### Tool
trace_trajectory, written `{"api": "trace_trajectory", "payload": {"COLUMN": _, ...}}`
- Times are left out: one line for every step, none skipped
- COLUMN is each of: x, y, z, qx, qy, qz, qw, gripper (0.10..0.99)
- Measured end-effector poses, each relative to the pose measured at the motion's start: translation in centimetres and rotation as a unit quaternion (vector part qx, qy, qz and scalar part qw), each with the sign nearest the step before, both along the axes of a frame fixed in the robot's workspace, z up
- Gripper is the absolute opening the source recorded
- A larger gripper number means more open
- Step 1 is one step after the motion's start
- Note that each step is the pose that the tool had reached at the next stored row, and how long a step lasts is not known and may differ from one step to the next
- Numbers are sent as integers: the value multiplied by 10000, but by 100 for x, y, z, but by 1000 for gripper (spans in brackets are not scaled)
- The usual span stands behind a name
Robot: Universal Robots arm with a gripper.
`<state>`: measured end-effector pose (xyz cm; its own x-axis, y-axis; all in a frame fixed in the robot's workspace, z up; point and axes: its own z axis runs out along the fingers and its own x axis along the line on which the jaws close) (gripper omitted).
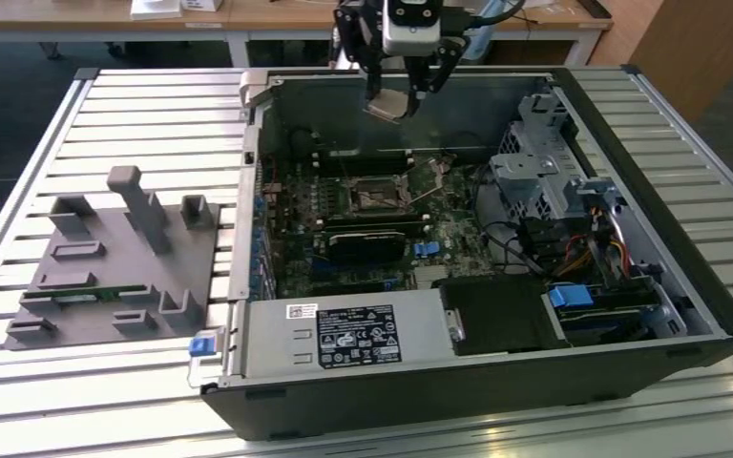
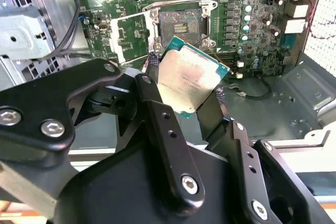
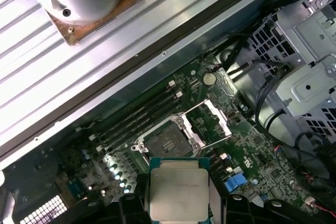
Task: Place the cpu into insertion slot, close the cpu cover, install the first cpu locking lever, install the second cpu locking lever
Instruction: 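Place the cpu into insertion slot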
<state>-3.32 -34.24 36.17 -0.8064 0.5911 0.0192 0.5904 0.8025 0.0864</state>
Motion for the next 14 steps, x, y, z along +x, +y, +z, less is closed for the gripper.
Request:
{"api": "trace_trajectory", "payload": {"x": 0, "y": 1, "z": 0, "qx": -1, "qy": 0, "qz": -44, "qw": 10000, "gripper": 537}}
{"api": "trace_trajectory", "payload": {"x": 0, "y": 2, "z": 0, "qx": -1, "qy": 1, "qz": -79, "qw": 10000, "gripper": 537}}
{"api": "trace_trajectory", "payload": {"x": -1, "y": 3, "z": -1, "qx": -1, "qy": 0, "qz": -113, "qw": 9999, "gripper": 537}}
{"api": "trace_trajectory", "payload": {"x": -1, "y": 4, "z": -1, "qx": 0, "qy": 0, "qz": -147, "qw": 9999, "gripper": 537}}
{"api": "trace_trajectory", "payload": {"x": -1, "y": 5, "z": -1, "qx": 0, "qy": 0, "qz": -180, "qw": 9998, "gripper": 537}}
{"api": "trace_trajectory", "payload": {"x": -1, "y": 6, "z": -2, "qx": 0, "qy": 0, "qz": -214, "qw": 9998, "gripper": 537}}
{"api": "trace_trajectory", "payload": {"x": -1, "y": 6, "z": -2, "qx": 0, "qy": 0, "qz": -249, "qw": 9997, "gripper": 537}}
{"api": "trace_trajectory", "payload": {"x": -1, "y": 7, "z": -3, "qx": 0, "qy": 0, "qz": -315, "qw": 9995, "gripper": 537}}
{"api": "trace_trajectory", "payload": {"x": -2, "y": 7, "z": -4, "qx": 0, "qy": 0, "qz": -349, "qw": 9994, "gripper": 537}}
{"api": "trace_trajectory", "payload": {"x": -2, "y": 8, "z": -4, "qx": 0, "qy": 0, "qz": -385, "qw": 9993, "gripper": 537}}
{"api": "trace_trajectory", "payload": {"x": -2, "y": 8, "z": -5, "qx": 0, "qy": 0, "qz": -424, "qw": 9991, "gripper": 537}}
{"api": "trace_trajectory", "payload": {"x": -2, "y": 8, "z": -6, "qx": 0, "qy": 0, "qz": -462, "qw": 9989, "gripper": 537}}
{"api": "trace_trajectory", "payload": {"x": -2, "y": 8, "z": -6, "qx": 0, "qy": 0, "qz": -505, "qw": 9987, "gripper": 537}}
{"api": "trace_trajectory", "payload": {"x": -2, "y": 8, "z": -7, "qx": 0, "qy": 0, "qz": -545, "qw": 9985, "gripper": 537}}
